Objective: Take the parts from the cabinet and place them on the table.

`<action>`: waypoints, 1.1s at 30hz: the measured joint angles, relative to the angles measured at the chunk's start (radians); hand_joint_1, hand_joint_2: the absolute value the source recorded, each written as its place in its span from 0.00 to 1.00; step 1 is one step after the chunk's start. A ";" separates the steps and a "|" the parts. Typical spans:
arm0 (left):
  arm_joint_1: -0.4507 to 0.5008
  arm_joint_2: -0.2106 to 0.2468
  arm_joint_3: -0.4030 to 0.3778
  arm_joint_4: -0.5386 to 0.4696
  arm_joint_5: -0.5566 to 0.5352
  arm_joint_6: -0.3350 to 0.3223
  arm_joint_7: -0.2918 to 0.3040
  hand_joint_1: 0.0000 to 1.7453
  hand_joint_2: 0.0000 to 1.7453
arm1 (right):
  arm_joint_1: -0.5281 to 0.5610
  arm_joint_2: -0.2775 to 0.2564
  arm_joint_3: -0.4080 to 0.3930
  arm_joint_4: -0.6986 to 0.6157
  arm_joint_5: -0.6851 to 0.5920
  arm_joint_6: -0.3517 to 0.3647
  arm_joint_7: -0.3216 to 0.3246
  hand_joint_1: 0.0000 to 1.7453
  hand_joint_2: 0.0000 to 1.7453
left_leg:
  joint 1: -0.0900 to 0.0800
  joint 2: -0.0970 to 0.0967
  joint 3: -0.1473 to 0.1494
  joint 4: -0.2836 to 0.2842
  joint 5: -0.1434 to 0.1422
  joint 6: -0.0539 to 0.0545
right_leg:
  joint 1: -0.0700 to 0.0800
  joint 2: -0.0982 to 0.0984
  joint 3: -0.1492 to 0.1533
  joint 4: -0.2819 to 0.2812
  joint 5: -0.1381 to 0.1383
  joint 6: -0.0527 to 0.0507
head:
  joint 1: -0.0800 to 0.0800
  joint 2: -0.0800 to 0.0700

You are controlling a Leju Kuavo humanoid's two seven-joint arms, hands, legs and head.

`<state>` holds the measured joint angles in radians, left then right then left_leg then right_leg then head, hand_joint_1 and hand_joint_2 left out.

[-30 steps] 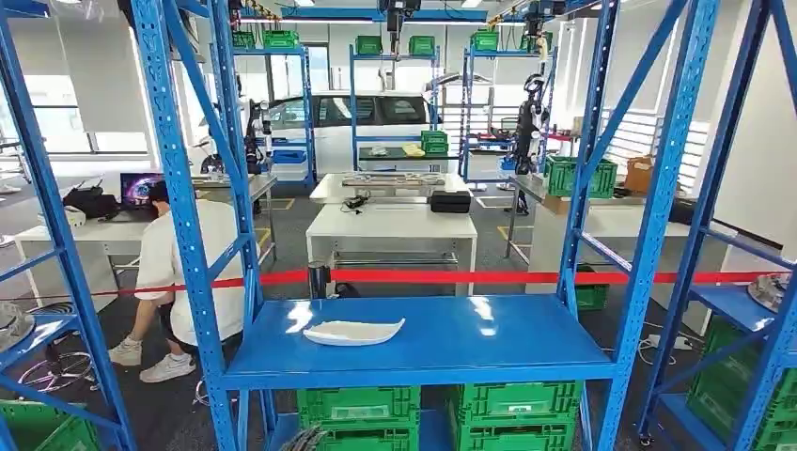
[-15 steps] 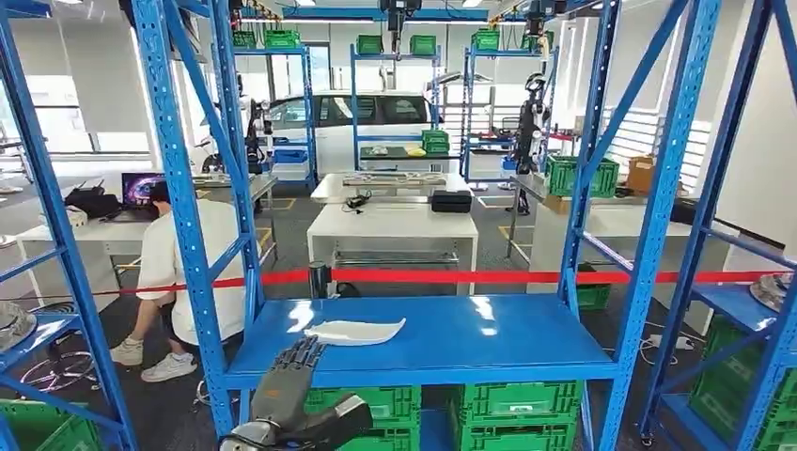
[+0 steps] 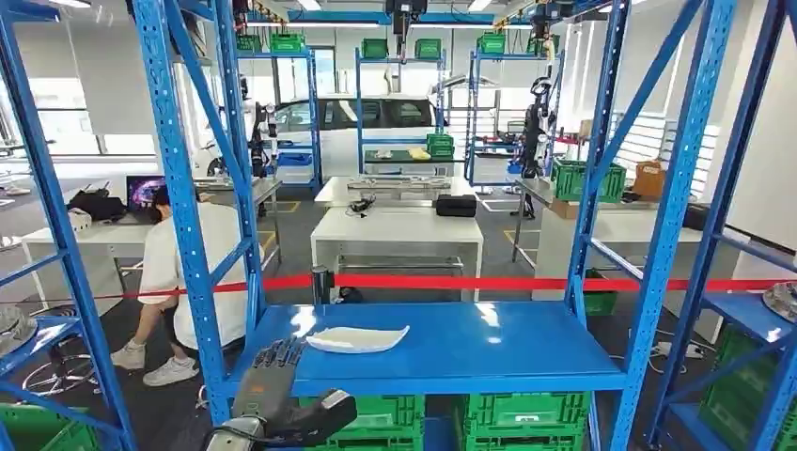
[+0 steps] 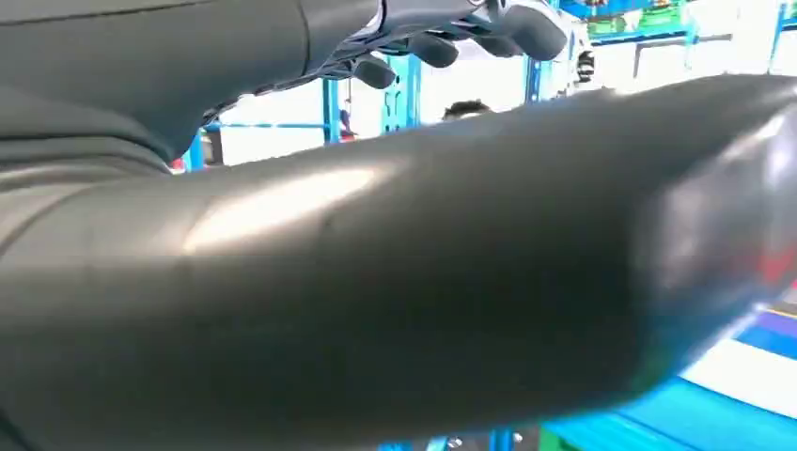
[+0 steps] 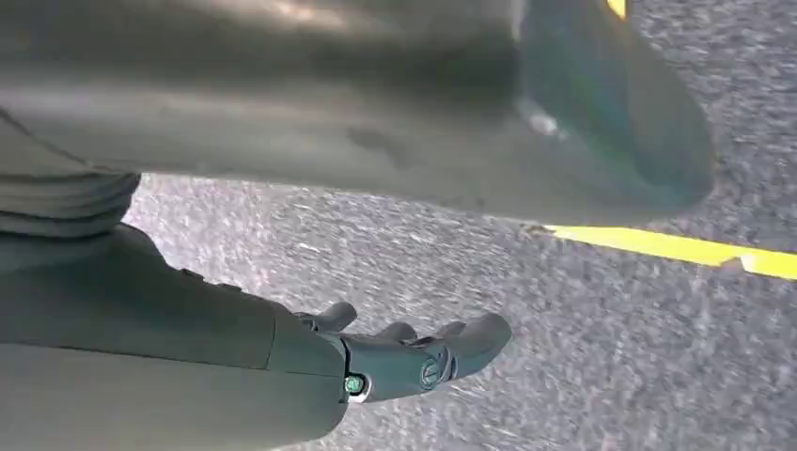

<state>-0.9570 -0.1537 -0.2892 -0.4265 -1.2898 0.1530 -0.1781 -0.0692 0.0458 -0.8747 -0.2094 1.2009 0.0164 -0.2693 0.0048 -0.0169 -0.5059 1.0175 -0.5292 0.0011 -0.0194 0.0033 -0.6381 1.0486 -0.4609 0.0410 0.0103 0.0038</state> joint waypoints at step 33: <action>0.031 0.042 -0.018 0.024 -0.007 -0.015 0.026 0.00 0.00 | -0.018 0.006 0.000 0.003 0.014 0.008 0.010 0.00 0.00 | -0.016 -0.004 -0.053 0.002 0.050 -0.004 | 0.020 0.000 0.013 -0.032 0.021 -0.052 | -0.001 0.002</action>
<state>-0.9265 -0.1114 -0.3067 -0.4028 -1.2970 0.1381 -0.1518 -0.0868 0.0523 -0.8747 -0.2064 1.2154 0.0240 -0.2590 -0.0108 -0.0214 -0.5587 1.0192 -0.4795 -0.0034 0.0005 0.0037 -0.6247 1.0164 -0.4395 -0.0105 0.0092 0.0053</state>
